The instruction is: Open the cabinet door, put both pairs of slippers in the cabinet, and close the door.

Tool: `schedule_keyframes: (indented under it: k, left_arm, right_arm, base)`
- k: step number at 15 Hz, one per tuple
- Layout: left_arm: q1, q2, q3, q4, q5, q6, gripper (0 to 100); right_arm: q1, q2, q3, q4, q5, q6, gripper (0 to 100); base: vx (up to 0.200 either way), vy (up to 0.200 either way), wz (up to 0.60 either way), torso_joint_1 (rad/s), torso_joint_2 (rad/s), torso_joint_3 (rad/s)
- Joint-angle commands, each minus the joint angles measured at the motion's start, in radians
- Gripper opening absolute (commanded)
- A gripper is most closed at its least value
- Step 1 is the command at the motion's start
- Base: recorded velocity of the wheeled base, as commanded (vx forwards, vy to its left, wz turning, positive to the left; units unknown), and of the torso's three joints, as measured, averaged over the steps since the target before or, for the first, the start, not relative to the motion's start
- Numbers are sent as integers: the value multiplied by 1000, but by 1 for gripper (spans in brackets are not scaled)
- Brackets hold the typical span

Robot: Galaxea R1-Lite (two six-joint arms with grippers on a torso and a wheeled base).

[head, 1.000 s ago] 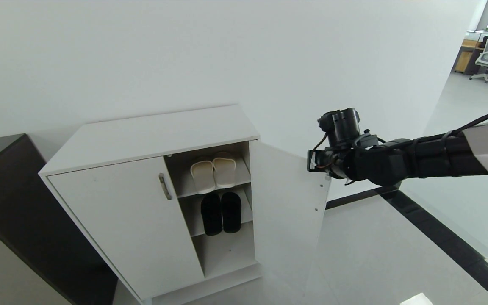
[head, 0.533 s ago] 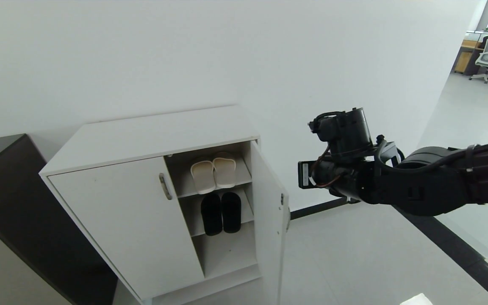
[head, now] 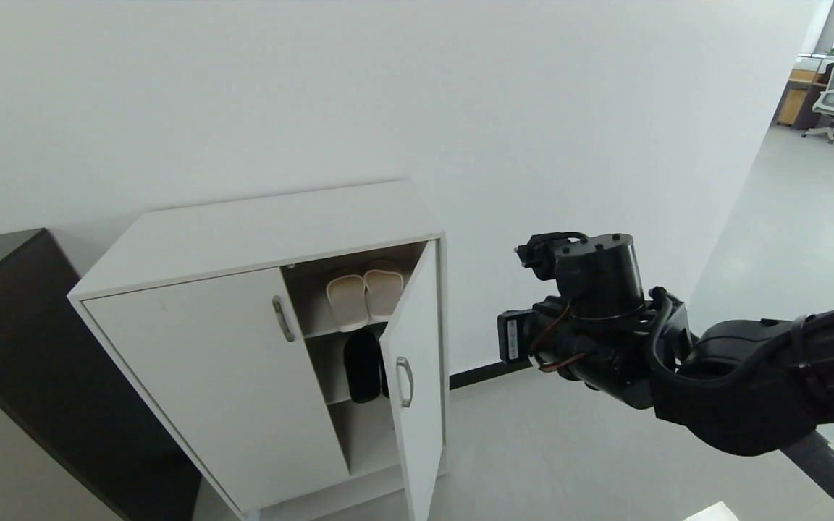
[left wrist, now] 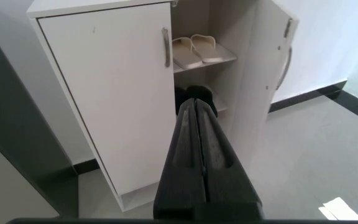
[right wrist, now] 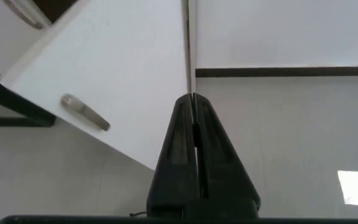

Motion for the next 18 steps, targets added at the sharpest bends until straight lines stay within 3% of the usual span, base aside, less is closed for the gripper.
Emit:
schedule_keyframes:
  k: [1,5,9,12,16,18]
  left_arm:
    - [1,0,0,0,0,0,0]
    - [0,0,0,0,0,0,0]
    - [0,0,0,0,0,0,0]
    - [0,0,0,0,0,0,0]
    - [1,0,0,0,0,0,0]
    - [0,0,0,0,2,0,0]
  right_arm:
    - [7,-1,23,-3,3,0,0]
    - [7,-1,26,-9,5,2,0]
    - [7,-4,70,-78,16,-18,0]
    - [4,-10,135,-147,111,-21,0]
    - [-41,-60,274,-237,368,-76,0]
    - [-47,-63,302,-259,410,-78,0]
  base:
    - [0,0,600,-2,2,7]
    - [0,0,600,5,4,0]
    - [0,0,0,0,0,0]
    - [0,0,0,0,0,0]
    - [0,0,0,0,0,0]
    - [100,0,0,4,-1,-4]
